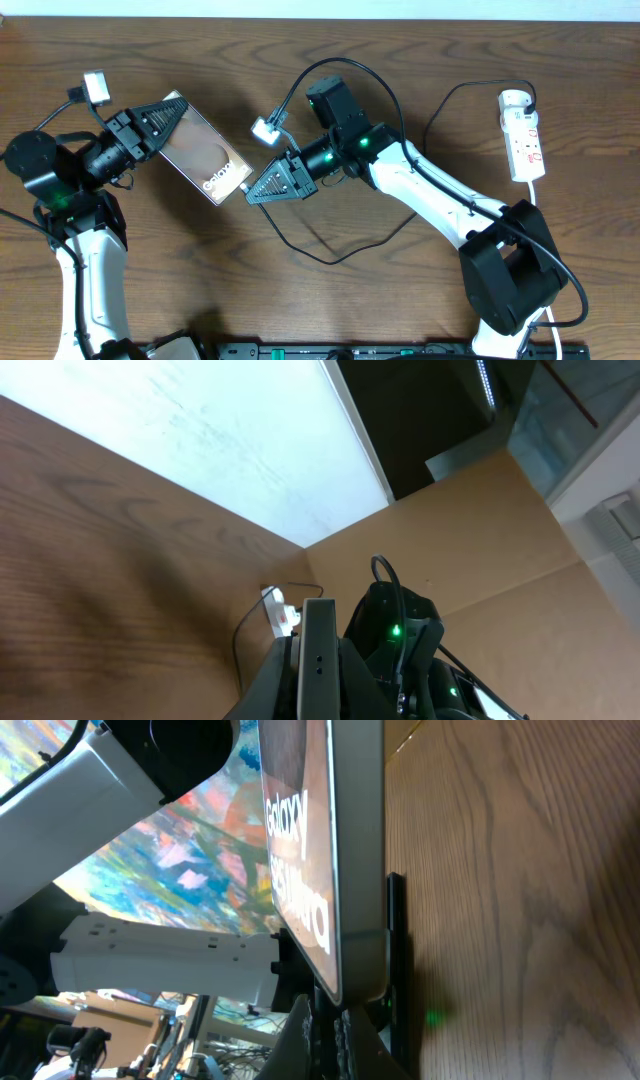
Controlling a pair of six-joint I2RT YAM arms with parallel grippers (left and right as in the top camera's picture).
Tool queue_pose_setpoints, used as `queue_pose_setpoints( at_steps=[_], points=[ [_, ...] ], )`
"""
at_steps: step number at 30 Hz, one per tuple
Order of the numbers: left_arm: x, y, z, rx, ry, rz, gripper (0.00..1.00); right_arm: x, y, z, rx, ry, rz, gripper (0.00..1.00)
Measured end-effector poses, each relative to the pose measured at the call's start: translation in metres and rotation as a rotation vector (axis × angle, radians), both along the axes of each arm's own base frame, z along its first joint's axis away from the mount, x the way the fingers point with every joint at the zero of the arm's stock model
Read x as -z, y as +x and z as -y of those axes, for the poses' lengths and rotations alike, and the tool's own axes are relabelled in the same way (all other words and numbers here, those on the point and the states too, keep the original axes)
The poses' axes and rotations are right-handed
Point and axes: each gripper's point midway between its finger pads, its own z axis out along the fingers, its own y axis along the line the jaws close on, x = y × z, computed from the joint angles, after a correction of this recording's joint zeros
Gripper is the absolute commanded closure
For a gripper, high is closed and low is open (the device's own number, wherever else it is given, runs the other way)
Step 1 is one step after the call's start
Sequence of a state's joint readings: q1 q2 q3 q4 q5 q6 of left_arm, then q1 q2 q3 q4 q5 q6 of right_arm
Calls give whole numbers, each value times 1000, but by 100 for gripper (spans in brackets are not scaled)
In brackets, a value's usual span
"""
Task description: Plug charger to phone and switch on socket
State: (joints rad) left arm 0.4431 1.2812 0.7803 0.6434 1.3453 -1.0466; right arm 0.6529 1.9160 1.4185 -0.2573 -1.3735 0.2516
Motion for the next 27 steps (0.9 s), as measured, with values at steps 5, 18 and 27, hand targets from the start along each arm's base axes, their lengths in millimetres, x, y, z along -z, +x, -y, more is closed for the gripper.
queue_pose_setpoints(
  at_steps=[5, 18, 27],
  points=[
    [0, 1, -1, -11, -1, 0, 93, 1, 0, 0, 1, -7, -7, 99],
    [-25, -2, -14, -47, 18, 107, 93, 47, 14, 10, 157, -264, -38, 99],
    [-25, -6, -12, -22, -2, 80, 92, 147, 53, 95, 574, -990, 12, 99]
  ],
)
